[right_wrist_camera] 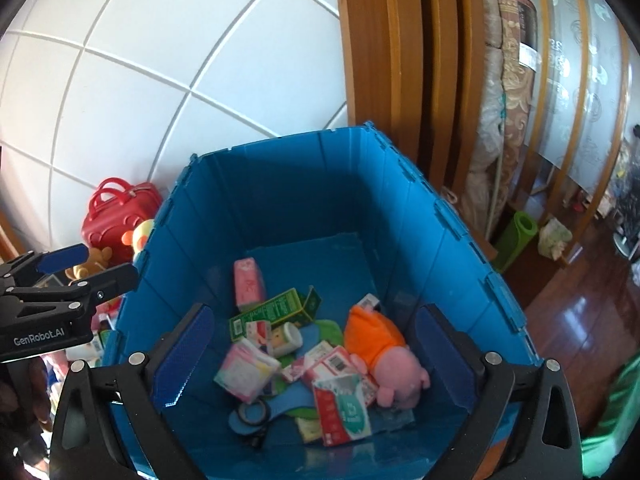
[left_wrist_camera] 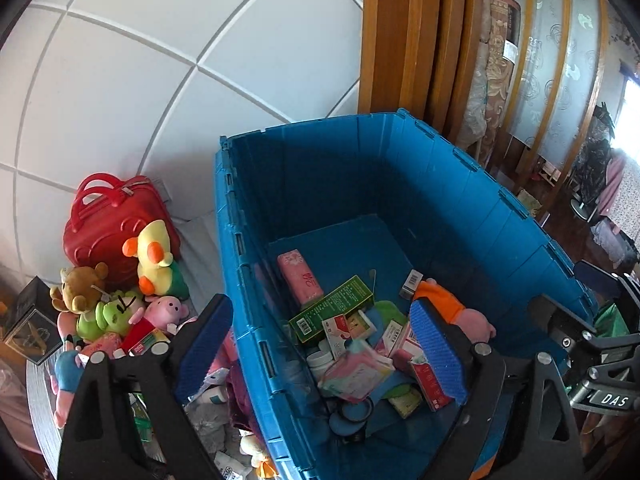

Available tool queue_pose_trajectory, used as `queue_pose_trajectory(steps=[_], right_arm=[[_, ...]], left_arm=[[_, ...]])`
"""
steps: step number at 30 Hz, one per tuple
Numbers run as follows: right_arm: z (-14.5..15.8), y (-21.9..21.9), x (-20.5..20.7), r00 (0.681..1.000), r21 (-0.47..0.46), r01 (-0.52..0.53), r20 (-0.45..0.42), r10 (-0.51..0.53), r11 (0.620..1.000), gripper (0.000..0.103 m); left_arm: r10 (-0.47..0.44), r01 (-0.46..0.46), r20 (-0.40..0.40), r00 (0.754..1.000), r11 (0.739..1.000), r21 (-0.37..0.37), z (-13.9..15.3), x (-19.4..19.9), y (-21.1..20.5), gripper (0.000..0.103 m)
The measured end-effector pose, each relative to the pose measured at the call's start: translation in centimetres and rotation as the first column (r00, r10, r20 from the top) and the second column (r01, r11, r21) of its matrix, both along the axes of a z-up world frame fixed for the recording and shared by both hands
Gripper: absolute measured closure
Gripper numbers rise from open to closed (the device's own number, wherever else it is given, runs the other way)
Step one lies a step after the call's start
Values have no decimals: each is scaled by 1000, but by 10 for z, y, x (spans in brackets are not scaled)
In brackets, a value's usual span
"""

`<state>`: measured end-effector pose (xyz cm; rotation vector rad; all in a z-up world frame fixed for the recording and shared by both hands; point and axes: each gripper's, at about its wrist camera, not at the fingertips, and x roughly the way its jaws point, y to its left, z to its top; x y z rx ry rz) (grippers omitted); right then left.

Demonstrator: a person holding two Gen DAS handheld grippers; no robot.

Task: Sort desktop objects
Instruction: 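Bring both open tools back over the table pile, then grasp the yellow plastic clip toy with the left tool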

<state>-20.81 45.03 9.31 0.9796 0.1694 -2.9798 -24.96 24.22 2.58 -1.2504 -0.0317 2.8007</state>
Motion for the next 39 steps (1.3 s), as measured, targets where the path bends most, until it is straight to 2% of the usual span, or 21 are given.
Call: queue_pose_trajectory(steps=[5,13,19,23,27,32,39], right_arm=[[-4,-24,5,998,5,-64,7,64,998,0],[-23,-94,17,977,31,-212,39,211,977,0],[-37,-145,23,953,53,-301,63,298,952,0],[-45,-177,27,938,65,-345,70,340,937,0],[-57,-210,32,922,75,-384,87,377,920,0],[-77,-248,40,904,83,-422,109,413,903,0],[-122,-294,45,877,98,-466,185,444,879,0]], left_arm=[[46,-46,19,999,999,14,-10,22,-28,12],[146,-148,41,988,988,33,-29,67,-92,12],[242,-244,62,968,970,25,-49,99,-151,12],[310,-313,86,947,950,16,-64,122,-193,12],[387,-390,122,914,921,-2,-86,149,-237,12],[482,-484,182,857,874,-32,-122,189,-293,12],[593,-595,287,752,799,-90,-187,247,-363,12]])
